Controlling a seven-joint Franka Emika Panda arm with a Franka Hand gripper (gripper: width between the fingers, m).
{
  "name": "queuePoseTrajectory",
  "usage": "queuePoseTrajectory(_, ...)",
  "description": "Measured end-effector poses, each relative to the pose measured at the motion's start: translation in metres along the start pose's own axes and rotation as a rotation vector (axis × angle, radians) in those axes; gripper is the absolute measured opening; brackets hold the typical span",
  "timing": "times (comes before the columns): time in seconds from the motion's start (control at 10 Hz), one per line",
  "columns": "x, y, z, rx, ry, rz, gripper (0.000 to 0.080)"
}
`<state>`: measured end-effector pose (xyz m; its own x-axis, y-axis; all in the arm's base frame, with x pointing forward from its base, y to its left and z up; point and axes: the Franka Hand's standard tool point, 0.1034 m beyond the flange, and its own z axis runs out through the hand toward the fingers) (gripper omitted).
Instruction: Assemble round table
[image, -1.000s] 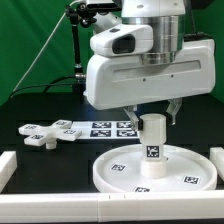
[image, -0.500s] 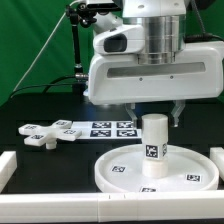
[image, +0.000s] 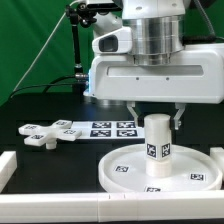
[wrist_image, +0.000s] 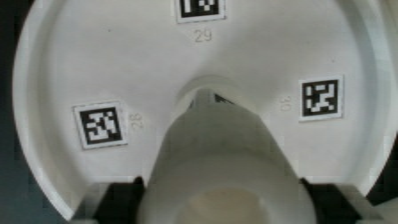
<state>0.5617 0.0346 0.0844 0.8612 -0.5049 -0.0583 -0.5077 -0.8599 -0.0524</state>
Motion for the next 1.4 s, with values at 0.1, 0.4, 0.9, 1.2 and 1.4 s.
queuePoseTrajectory(0.1, -0.0016, -0.0007, 0.0007, 0.006, -0.005, 0.145, 0.0407)
queuePoseTrajectory(0.4, -0.0029, -0.0029, 0.0007, 0.014, -0.01, 0.416, 0.0407)
queuePoseTrajectory(0.9, -0.0011, -0.0063, -0.0003, 0.021, -0.008, 0.293, 0.0622)
queuePoseTrajectory(1.2, -0.0003, -0.0067, -0.0006, 0.023, -0.004, 0.01, 0.0648)
queuePoseTrajectory(1.4, -0.0002, -0.0065, -0.0005, 0.024, -0.002, -0.179, 0.0649)
